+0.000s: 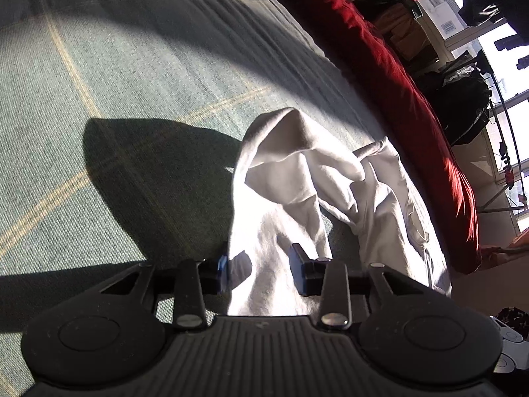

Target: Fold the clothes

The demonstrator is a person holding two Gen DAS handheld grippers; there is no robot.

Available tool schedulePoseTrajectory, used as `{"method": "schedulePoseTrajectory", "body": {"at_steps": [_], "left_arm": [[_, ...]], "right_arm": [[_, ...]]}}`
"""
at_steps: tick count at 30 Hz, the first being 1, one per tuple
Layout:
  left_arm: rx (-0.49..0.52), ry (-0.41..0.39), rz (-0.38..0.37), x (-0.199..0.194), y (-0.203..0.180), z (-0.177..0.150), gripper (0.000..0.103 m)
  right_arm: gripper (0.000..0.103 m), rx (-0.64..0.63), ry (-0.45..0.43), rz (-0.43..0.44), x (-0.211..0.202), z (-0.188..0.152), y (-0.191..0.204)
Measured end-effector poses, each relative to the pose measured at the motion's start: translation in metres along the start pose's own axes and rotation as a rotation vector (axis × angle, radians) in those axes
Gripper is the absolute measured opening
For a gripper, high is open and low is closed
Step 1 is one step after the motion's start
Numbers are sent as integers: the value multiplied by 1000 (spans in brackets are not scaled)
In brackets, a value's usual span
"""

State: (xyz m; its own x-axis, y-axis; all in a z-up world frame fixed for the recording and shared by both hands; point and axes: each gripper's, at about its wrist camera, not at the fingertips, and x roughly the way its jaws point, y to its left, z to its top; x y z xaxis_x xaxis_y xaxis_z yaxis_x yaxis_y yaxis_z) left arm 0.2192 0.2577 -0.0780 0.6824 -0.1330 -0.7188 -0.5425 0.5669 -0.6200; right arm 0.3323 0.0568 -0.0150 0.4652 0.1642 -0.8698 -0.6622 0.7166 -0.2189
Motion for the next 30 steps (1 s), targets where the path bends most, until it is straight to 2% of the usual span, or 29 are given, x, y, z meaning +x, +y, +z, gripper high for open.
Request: {"method": "schedulePoseTrajectory", "body": {"at_steps": [4, 7, 11, 20, 30], "left_arm": [[24, 1, 10, 2, -12, -7, 33], [58, 8, 22, 2, -18, -5, 33], [54, 1, 30, 5, -15, 0, 33], [26, 78, 91, 12, -22, 16, 33], [37, 23, 51, 5, -17, -5, 30]], "right_arm": [[103, -3, -1, 3, -1, -1, -1], [103, -7, -2, 7, -1, -2, -1], [103, 0, 0, 11, 0, -4, -3], [103, 1, 2, 15, 1, -4, -5], [103, 17, 3, 18, 3, -4, -4]]}}
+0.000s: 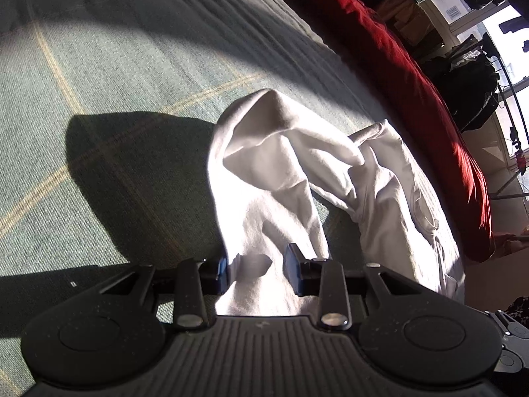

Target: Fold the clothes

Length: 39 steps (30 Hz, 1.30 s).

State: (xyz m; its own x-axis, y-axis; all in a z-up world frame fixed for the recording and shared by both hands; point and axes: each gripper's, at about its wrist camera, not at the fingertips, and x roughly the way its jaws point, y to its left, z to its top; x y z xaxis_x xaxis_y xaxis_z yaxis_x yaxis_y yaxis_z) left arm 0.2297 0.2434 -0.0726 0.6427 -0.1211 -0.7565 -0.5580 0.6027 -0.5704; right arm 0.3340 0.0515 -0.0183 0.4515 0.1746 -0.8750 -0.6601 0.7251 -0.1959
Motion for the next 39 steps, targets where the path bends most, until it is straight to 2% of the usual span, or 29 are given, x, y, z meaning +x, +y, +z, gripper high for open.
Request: {"method": "schedulePoseTrajectory", "body": {"at_steps": [1, 3, 5, 8, 14, 16, 19, 22, 25, 26, 27, 34, 36, 39], "left_arm": [[16, -4, 11, 0, -2, -2, 28], [47, -17, 59, -1, -5, -3, 7], [48, -32, 85, -5, -3, 0, 0], [45, -59, 98, -15, 0, 10, 0], [104, -121, 155, -45, 12, 49, 0], [115, -118, 157, -51, 18, 61, 0], [60, -93, 116, -52, 30, 70, 0], [-28, -48, 69, -44, 40, 54, 5], [-127, -36, -5, -35, 47, 30, 20], [-152, -31, -24, -31, 49, 22, 28], [-156, -36, -24, -30, 50, 18, 31], [-196, -85, -44, -43, 56, 8, 32], [-179, -56, -82, -43, 54, 3, 40], [-166, -1, -101, -28, 50, -6, 42]], "right_arm": [[103, 1, 1, 0, 0, 0, 0], [103, 1, 1, -1, 1, 0, 1], [103, -4, 2, -4, 1, 0, 2], [103, -10, -7, -8, -1, 2, 2], [103, -4, -15, -11, -2, 5, 2], [103, -3, -17, -12, -3, 7, 4], [103, 1, -23, -13, -3, 9, 6], [103, 6, -20, -13, -2, 10, 9], [103, 7, -20, -11, -3, 13, 11], [103, 5, -22, -10, -3, 14, 12], [103, 2, -22, -10, -3, 14, 12], [103, 2, -21, -4, -3, 11, 8], [103, 5, -19, 3, -2, 10, 8], [103, 5, -27, 12, -4, 10, 8]]}}
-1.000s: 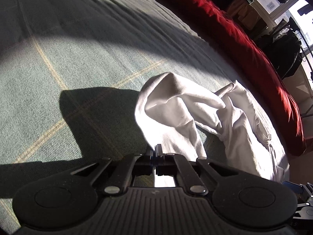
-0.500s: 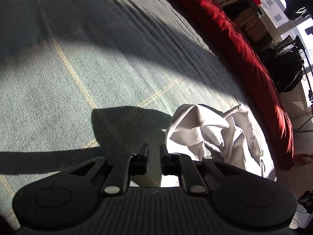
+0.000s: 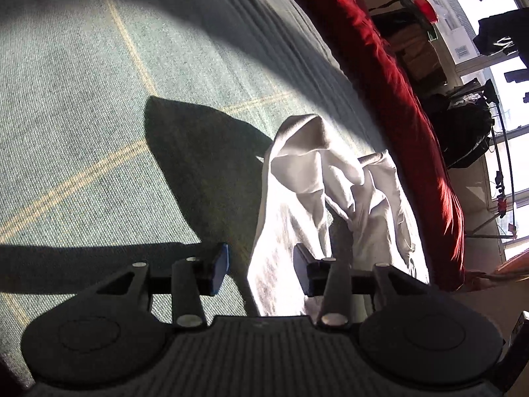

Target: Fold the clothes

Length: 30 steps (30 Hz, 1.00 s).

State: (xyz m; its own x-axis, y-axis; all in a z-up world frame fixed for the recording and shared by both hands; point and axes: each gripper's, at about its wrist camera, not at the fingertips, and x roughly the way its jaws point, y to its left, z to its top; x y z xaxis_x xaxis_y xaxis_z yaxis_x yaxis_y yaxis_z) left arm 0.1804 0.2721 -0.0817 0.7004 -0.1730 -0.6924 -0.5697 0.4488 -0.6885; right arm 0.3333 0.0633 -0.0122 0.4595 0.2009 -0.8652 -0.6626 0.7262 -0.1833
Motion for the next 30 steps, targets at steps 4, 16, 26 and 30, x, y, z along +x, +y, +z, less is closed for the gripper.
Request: {"method": "schedulePoseTrajectory", "body": {"at_steps": [4, 16, 26, 30], "left_arm": [[-9, -8, -61, 17, -6, -10, 42], [40, 28, -97, 40, -30, -29, 27], [147, 4, 65, 24, -36, -14, 3], [176, -11, 93, 6, -33, 7, 3]], "right_arm": [[103, -6, -11, 13, -3, -1, -2], [103, -19, -27, 59, -7, -5, -15], [103, 17, -30, 80, -8, 1, -14], [103, 12, -39, 71, -9, 5, -8]]}}
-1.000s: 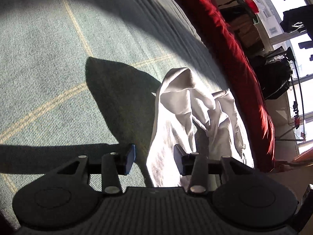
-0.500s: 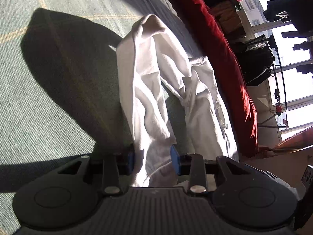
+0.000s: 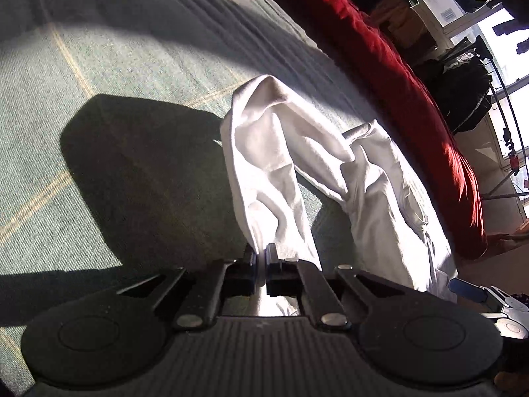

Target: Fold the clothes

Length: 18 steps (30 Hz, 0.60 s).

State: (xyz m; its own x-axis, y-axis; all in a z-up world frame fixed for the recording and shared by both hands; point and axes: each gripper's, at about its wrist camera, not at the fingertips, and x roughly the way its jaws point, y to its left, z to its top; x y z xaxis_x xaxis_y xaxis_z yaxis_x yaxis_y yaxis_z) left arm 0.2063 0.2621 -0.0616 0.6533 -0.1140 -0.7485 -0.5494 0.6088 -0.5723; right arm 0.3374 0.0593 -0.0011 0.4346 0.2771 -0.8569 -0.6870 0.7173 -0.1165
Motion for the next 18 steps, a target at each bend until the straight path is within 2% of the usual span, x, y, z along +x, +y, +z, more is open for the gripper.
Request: {"method": "schedulePoseTrajectory", "body": {"at_steps": [4, 9, 14, 18], "left_arm": [[75, -9, 76, -18, 16, 30, 3], [194, 6, 256, -35, 43, 75, 3], [320, -2, 319, -44, 54, 112, 3], [383, 1, 330, -41, 51, 134, 3]], "right_arm": [[103, 8, -6, -7, -1, 5, 6], [103, 10, -10, -10, -2, 14, 18], [103, 3, -14, -15, -4, 24, 32], [103, -1, -10, -28, -5, 33, 39]]}}
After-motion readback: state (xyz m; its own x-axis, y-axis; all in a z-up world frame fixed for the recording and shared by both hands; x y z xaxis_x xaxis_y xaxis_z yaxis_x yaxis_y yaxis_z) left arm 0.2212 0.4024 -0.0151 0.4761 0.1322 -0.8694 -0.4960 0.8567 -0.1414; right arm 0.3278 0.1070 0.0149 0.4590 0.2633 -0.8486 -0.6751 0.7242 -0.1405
